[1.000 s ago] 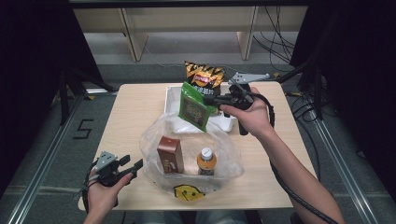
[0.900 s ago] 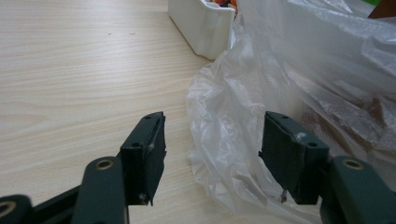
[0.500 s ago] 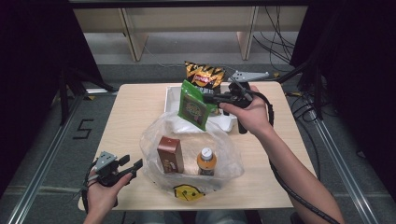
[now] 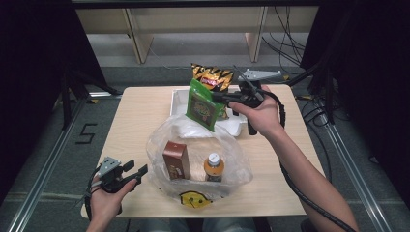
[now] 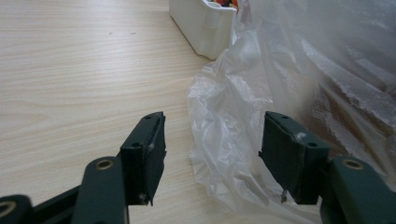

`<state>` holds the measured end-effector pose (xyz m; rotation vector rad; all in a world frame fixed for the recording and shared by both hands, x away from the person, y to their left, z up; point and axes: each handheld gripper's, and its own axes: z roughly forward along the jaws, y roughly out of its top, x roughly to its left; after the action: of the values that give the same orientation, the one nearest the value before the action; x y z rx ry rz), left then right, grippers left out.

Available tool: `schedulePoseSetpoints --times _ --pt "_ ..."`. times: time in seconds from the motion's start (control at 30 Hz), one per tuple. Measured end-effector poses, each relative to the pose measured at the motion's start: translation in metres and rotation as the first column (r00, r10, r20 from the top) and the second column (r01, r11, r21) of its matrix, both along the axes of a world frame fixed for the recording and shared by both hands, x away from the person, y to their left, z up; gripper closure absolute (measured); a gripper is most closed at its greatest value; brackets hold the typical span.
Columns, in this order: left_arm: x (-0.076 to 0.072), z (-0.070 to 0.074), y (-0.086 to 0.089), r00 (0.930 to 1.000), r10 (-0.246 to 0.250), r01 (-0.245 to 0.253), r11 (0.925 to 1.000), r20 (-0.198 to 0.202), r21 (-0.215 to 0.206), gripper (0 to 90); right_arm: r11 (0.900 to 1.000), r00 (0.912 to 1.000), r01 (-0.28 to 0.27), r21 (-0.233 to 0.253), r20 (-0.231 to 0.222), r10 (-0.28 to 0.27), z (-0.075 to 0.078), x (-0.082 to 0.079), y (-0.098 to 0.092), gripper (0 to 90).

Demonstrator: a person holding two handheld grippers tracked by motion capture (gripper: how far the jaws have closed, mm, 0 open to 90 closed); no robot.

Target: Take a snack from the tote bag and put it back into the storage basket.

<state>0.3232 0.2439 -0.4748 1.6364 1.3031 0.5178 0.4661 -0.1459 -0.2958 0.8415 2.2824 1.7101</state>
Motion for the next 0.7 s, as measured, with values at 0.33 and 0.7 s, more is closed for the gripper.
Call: schedulePoseSetpoints --times 0.33,0.7 --pt "0.0 0.0 0.0 1.0 0.0 0.0 1.0 0.0 0.002 39.4 1.0 0.9991 0.01 0.015 0.042 -0.011 0.007 0.003 0.0 90.0" --pt "0.001 -0.001 0.0 1.0 -0.006 0.006 1.0 -0.001 -0.001 39.4 1.0 0.9986 0.026 0.014 0.047 -0.027 0.011 0.007 0.001 90.0"
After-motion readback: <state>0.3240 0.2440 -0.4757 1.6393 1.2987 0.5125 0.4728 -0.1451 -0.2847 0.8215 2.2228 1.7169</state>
